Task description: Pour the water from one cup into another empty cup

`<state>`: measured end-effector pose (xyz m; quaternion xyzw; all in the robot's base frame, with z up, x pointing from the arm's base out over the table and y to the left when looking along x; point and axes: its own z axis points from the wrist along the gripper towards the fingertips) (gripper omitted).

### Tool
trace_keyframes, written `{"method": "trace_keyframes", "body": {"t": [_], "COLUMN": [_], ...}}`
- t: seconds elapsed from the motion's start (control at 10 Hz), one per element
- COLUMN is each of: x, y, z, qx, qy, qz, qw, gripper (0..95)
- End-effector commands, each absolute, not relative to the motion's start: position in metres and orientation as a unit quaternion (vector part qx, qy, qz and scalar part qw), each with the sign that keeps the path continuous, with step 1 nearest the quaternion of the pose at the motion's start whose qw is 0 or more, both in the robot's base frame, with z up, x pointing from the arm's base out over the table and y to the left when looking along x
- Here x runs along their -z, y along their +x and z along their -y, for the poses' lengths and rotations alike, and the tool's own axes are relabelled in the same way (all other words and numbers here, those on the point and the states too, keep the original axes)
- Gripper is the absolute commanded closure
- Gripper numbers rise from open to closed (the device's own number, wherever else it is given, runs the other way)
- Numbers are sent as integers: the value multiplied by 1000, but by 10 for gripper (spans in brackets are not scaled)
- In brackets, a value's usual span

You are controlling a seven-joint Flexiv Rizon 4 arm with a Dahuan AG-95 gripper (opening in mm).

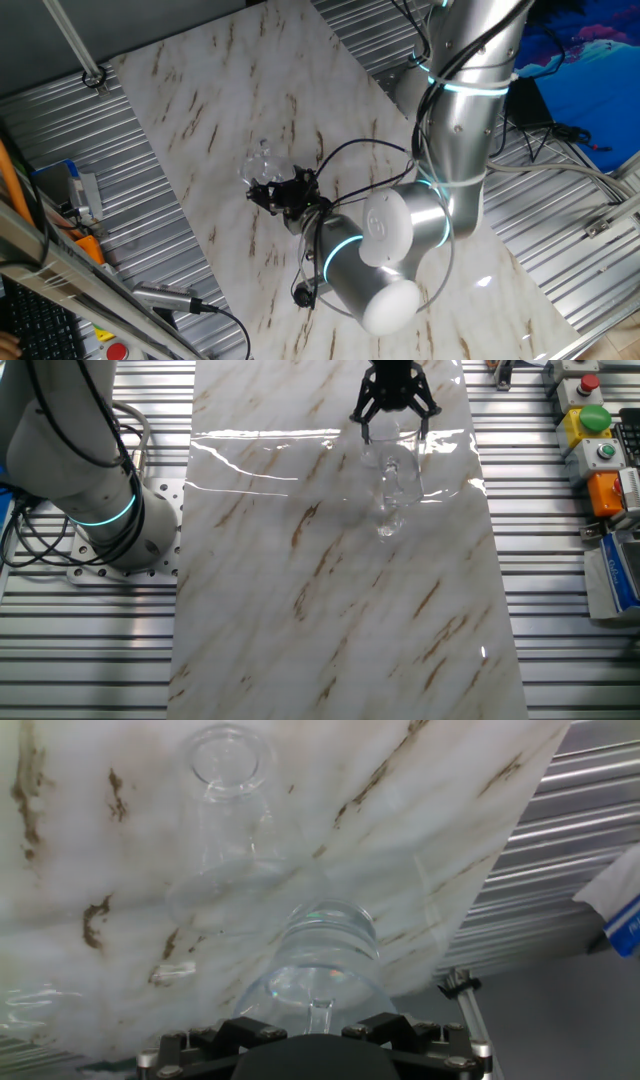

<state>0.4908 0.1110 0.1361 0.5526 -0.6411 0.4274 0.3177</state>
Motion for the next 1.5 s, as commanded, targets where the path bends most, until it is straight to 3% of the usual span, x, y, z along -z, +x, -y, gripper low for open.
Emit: {"method": "trace_keyframes", "body": {"t": [0.1, 1.5], "x": [-137, -137], "y": [491, 491], "z": [-110, -111], "qx": [-436, -487], "qy": [551, 519], "qz": [636, 627], "qw": [318, 317], "gripper": [950, 950]}}
